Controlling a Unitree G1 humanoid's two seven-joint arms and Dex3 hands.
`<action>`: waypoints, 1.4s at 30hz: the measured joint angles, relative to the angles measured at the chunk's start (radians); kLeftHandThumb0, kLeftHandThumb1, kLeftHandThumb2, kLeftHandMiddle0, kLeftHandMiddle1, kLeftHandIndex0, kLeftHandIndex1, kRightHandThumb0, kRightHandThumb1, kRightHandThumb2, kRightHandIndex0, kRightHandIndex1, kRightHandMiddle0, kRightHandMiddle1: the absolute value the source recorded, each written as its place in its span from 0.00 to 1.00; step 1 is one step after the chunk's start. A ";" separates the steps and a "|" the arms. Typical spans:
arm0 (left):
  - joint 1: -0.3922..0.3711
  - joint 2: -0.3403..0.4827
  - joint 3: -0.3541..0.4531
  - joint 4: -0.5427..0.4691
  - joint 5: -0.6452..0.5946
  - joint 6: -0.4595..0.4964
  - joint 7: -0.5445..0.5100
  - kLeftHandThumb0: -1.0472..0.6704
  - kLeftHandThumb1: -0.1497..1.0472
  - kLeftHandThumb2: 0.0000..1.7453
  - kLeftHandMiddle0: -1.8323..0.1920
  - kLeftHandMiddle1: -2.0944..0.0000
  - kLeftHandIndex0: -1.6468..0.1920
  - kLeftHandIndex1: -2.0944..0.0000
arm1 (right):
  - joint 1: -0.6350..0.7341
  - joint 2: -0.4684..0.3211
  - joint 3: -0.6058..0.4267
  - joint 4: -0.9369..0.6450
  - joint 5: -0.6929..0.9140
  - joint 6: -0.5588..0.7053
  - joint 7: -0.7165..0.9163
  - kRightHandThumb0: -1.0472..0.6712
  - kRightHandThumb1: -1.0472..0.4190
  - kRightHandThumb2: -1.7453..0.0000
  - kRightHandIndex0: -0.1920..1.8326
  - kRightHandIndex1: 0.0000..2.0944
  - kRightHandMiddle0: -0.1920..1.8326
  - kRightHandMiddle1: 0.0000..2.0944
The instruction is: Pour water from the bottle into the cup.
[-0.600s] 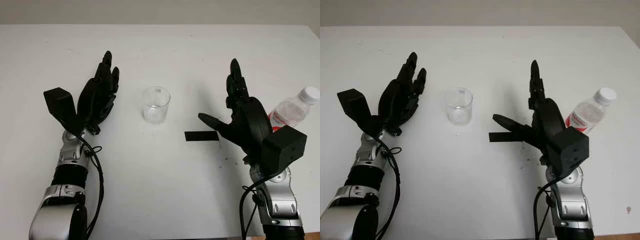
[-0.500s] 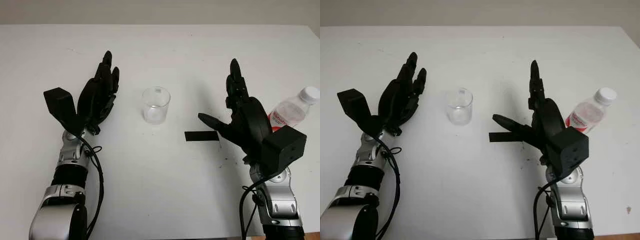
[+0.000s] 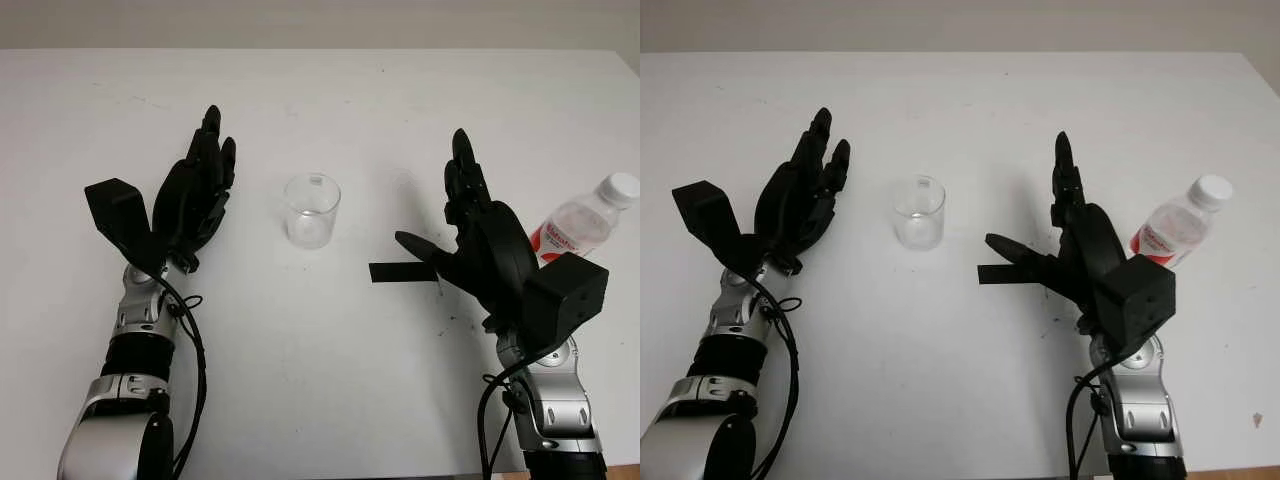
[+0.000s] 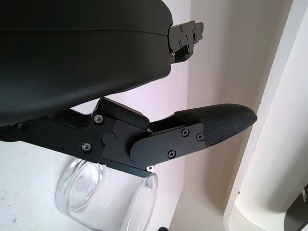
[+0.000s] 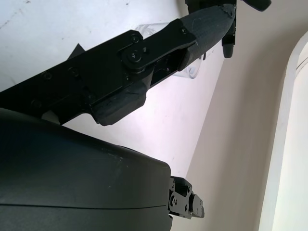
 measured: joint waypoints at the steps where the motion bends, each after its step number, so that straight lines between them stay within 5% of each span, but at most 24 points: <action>1: 0.002 0.000 0.000 -0.001 0.000 0.000 -0.002 0.13 1.00 0.40 1.00 1.00 1.00 1.00 | 0.000 0.000 -0.001 -0.014 0.004 0.015 -0.001 0.03 0.10 0.97 0.00 0.00 0.00 0.00; 9: 0.002 -0.008 -0.004 0.000 -0.001 -0.001 -0.003 0.12 1.00 0.39 1.00 1.00 1.00 1.00 | -0.042 -0.045 -0.047 -0.157 0.075 0.161 0.037 0.03 0.11 0.97 0.00 0.00 0.00 0.00; 27: 0.000 -0.034 -0.005 0.040 0.003 -0.013 0.008 0.12 1.00 0.40 1.00 1.00 1.00 1.00 | -0.156 -0.322 -0.244 -0.437 0.268 0.539 0.146 0.01 0.08 0.97 0.00 0.00 0.00 0.00; 35: -0.011 -0.041 -0.010 0.064 0.004 -0.027 0.010 0.12 1.00 0.41 1.00 1.00 1.00 1.00 | -0.243 -0.460 -0.352 -0.491 0.275 0.563 0.149 0.03 0.08 0.97 0.00 0.00 0.00 0.00; 42: -0.022 -0.040 -0.011 0.093 0.007 -0.044 0.007 0.12 1.00 0.42 1.00 1.00 1.00 1.00 | -0.266 -0.481 -0.417 -0.519 0.293 0.580 0.123 0.01 0.09 0.98 0.00 0.00 0.00 0.00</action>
